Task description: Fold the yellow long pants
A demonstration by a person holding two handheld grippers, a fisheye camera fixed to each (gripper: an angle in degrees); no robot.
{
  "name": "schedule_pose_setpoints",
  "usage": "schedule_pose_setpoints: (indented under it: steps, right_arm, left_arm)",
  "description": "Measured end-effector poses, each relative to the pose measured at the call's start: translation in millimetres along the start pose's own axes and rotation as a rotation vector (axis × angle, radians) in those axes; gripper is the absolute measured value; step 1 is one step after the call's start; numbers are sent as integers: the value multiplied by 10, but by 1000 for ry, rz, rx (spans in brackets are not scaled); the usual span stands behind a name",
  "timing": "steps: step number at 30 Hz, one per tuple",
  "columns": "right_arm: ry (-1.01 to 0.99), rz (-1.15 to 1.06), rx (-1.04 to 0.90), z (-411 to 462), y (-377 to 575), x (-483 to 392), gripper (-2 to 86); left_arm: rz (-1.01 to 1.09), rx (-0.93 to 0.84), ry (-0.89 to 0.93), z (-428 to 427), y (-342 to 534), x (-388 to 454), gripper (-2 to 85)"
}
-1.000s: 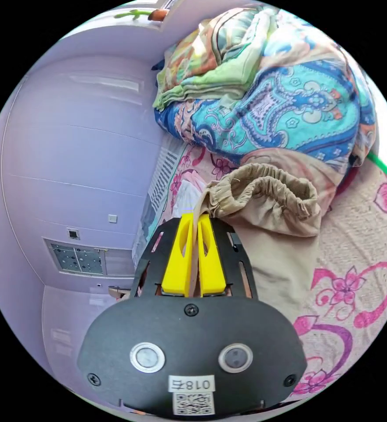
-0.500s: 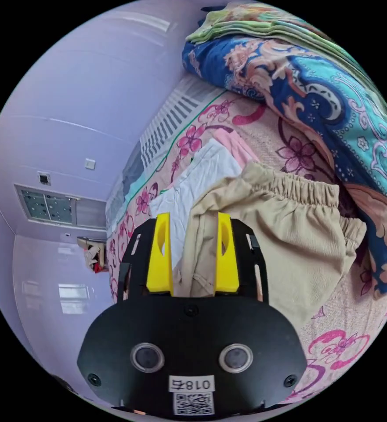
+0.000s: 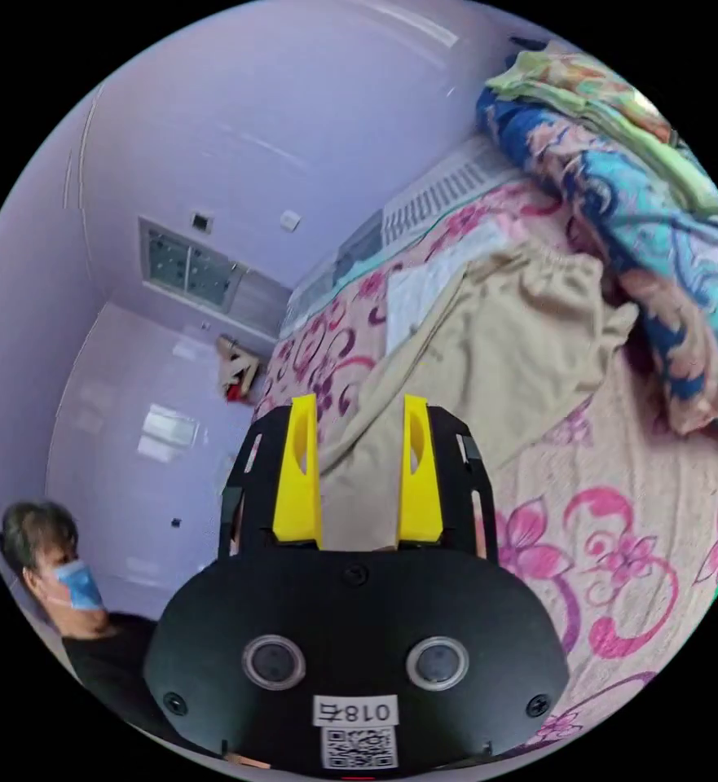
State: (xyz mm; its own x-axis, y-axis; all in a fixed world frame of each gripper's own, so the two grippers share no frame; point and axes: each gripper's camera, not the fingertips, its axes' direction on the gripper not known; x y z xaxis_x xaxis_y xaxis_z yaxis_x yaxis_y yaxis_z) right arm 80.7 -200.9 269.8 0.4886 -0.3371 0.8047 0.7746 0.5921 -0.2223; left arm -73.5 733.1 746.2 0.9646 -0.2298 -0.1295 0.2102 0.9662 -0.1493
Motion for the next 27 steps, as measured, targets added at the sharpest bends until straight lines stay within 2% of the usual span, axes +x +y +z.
schedule_pose_setpoints:
  steps: [3,7,9,11,17,21,27]
  right_arm:
    - [-221,-55,-277,379,909,22,144]
    - [-255,-106,-468,823,1834,-49,152]
    - [-257,-48,-469,1043,2165,-12,155]
    - [-287,38,-443,1167,2258,93,149]
    - [-407,248,-329,1373,2240,464,120]
    - [-351,240,-347,1373,2195,501,126]
    - [-316,239,-362,1405,2127,586,132]
  left_arm:
    - [-81,69,-29,-60,224,-87,112]
    - [-41,209,-144,-365,292,97,125]
    - [22,243,-186,-500,298,227,129]
    - [20,207,-196,-543,268,253,137]
    - [-70,39,-55,-289,209,106,158]
    - [-86,-47,-46,-60,172,130,166]
    - [-128,-55,-62,93,32,114,165]
